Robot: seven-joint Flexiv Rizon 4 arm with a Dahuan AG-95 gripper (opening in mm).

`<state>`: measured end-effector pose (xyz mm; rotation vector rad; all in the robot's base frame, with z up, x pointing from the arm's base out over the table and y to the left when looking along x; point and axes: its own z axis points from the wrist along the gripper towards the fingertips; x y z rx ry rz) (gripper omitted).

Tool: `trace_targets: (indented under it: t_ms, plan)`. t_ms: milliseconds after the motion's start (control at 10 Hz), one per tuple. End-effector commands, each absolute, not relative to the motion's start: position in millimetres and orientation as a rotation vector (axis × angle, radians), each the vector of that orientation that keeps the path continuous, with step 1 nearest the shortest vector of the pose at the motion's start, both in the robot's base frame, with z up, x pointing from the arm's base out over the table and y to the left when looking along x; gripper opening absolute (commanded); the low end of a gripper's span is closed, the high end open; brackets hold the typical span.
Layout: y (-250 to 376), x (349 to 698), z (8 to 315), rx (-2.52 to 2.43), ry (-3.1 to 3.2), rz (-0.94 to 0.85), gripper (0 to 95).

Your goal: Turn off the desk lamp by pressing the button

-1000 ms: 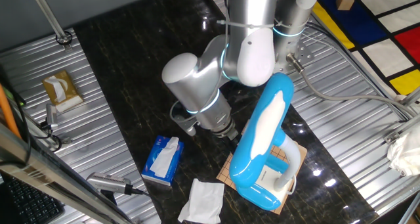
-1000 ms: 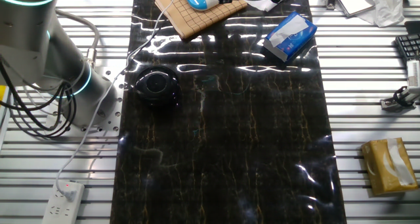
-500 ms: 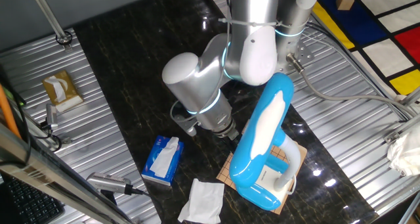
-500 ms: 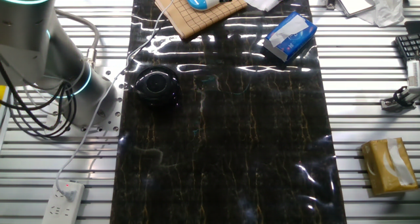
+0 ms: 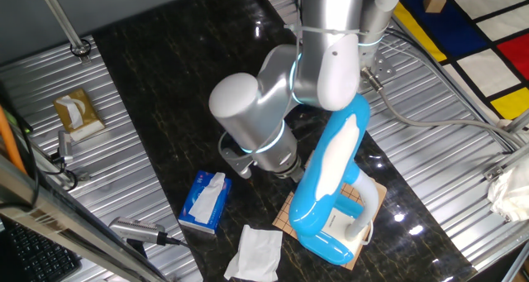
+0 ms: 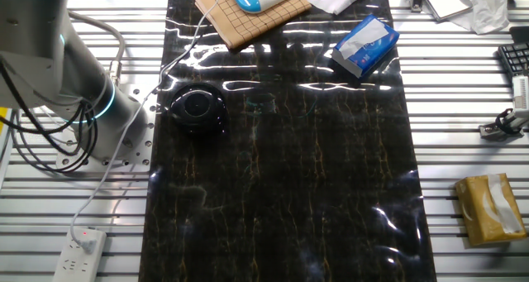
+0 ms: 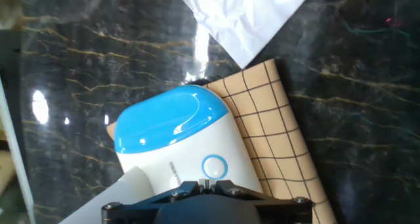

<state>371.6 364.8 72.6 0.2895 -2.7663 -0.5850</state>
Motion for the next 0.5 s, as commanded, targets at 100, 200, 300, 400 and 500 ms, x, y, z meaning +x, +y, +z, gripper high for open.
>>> trace_targets:
  t_ms: [100, 200, 300, 400, 500]
  plan:
    - [358.8, 369.7, 76.5, 0.329, -2.757, -0.589, 0.0]
    - [355.9, 368.3, 78.5, 0.349, -2.757, -0.596, 0.0]
    - [353.5, 367.2, 80.0, 0.375, -2.754, -0.603, 0.0]
    - [353.0, 366.9, 80.4, 0.389, -2.753, -0.608, 0.0]
    - [352.4, 366.6, 80.8, 0.4, -2.75, -0.607, 0.0]
